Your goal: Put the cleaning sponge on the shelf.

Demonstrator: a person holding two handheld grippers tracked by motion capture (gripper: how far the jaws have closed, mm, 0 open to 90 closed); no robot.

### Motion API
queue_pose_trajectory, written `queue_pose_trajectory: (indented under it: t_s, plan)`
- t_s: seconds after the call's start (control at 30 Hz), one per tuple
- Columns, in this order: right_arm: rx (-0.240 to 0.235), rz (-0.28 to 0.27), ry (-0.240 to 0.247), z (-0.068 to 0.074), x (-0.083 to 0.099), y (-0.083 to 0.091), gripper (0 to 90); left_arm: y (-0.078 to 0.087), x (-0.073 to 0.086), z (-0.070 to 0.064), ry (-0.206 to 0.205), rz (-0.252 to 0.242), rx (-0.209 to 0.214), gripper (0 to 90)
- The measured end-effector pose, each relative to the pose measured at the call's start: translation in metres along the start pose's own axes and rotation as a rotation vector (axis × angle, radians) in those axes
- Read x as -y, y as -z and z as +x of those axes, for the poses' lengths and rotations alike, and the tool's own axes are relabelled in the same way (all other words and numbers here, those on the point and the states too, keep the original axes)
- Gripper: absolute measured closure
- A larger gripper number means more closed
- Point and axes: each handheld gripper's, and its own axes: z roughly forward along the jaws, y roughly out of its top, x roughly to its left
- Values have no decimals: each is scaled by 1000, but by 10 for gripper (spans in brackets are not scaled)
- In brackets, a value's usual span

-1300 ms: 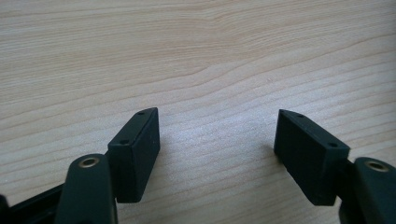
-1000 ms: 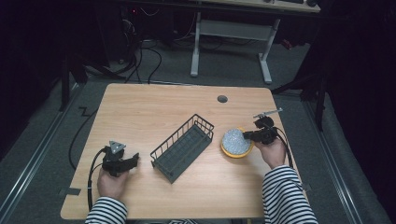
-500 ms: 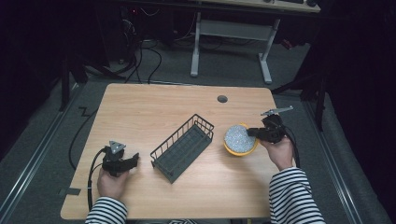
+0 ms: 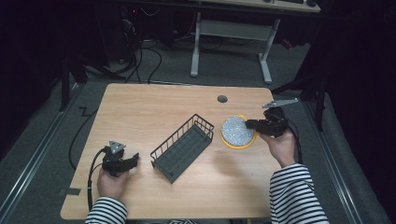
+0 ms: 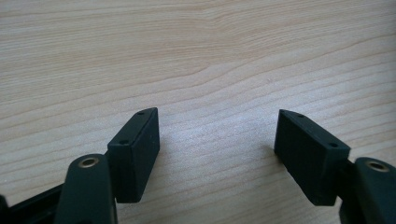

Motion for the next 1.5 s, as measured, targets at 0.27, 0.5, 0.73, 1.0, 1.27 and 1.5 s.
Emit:
queue_pose_trajectory:
  t_s: [0.27, 0.5, 0.73, 1.0, 1.27, 1.5]
  plan:
    - [-33, -23, 41, 17, -19, 1, 828, 0, 0, 0, -2, 0, 0, 316]
    - [-62, -30, 78, 33, -39, -5, 828, 0, 0, 0, -1, 0, 1, 315]
    - [-84, -42, 97, 45, -54, -13, 828, 0, 0, 0, -1, 2, 1, 314]
    - [-107, -42, 112, 56, -69, -28, 828, 0, 0, 0, -3, 3, 2, 313]
    - [-127, -26, 133, 68, -83, -50, 827, 0, 0, 0, -3, 3, 3, 312]
    - [-177, 9, 158, 83, -86, -86, 827, 0, 0, 0, -3, 3, 3, 311]
